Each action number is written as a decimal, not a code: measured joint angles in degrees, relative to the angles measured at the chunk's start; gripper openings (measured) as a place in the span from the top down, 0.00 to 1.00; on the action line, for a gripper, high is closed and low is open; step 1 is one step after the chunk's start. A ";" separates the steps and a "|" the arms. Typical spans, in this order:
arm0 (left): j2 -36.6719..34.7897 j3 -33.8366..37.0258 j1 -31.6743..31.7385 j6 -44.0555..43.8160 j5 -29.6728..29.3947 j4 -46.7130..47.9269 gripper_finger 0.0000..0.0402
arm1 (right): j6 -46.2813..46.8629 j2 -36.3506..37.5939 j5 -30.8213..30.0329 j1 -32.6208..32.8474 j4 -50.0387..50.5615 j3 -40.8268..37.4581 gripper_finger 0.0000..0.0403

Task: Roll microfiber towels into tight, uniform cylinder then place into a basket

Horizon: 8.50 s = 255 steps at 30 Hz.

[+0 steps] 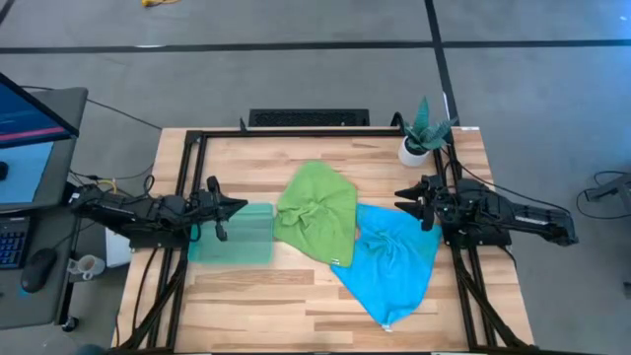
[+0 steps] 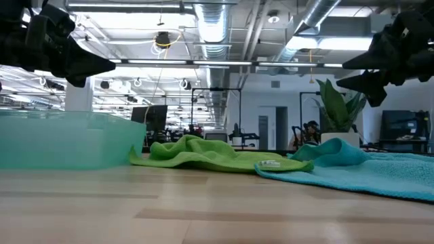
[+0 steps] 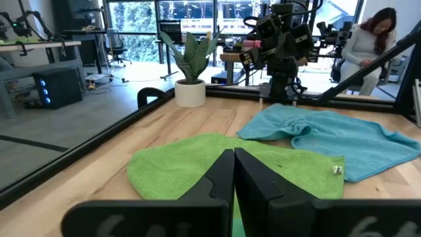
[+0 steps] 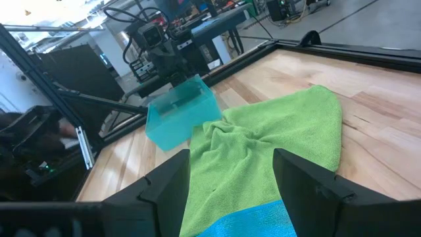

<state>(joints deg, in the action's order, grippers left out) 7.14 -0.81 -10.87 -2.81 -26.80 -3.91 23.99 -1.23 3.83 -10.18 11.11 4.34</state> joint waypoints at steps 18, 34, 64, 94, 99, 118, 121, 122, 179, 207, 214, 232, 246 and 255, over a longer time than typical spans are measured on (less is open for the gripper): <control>0.00 0.01 0.01 0.00 0.00 -0.01 1.00 | 0.00 0.01 -0.01 -0.01 0.01 0.01 0.41; -0.02 0.00 0.01 0.00 -0.01 -0.01 1.00 | 0.00 0.01 -0.01 -0.01 0.01 0.01 0.41; 0.00 0.00 0.00 0.00 0.00 -0.01 1.00 | 0.00 0.02 -0.02 -0.02 0.02 0.00 0.41; 0.00 0.00 -0.01 2.85 -0.01 0.00 1.00 | 0.00 0.02 0.00 -0.02 0.00 0.02 0.41; 0.00 -0.01 -0.01 5.00 -0.01 -0.01 1.00 | 0.00 0.00 -0.02 0.00 0.00 0.00 0.41; 0.00 0.10 0.01 7.43 2.52 -0.89 1.00 | 0.00 0.00 -0.01 -0.01 0.01 0.00 0.41; 0.00 0.10 0.01 5.34 5.97 -0.93 1.00 | 0.00 0.02 -0.01 -0.02 0.00 0.01 0.41; -0.01 0.10 0.01 4.49 6.98 -0.97 1.00 | 0.00 0.02 -0.01 0.00 0.02 0.02 0.41; 22.27 -16.92 0.01 17.42 9.59 -17.57 0.51 | 0.00 0.00 0.00 -0.01 0.00 0.00 0.41; 72.32 -41.78 -11.29 21.03 2.20 -11.80 0.51 | 0.00 0.00 0.00 -0.02 0.00 0.02 0.41; 76.67 -50.78 -10.35 19.08 3.56 1.21 0.51 | 0.00 0.01 0.00 -0.01 0.01 0.01 0.41; 84.76 -51.01 -10.30 12.76 11.17 -3.41 0.51 | 0.00 0.00 -0.01 -0.01 0.00 0.01 0.41; 90.28 -50.90 -7.95 7.50 12.64 0.84 0.51 | 0.00 0.02 0.00 0.00 0.00 0.01 0.41; 93.33 -50.92 -5.09 0.73 10.35 -0.17 0.51 | 0.00 0.02 -0.02 -0.02 0.00 0.01 0.41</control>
<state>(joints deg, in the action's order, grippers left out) 100.47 -51.72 -15.96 -2.08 -16.45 -4.08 23.99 -1.21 3.81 -10.20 11.11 4.35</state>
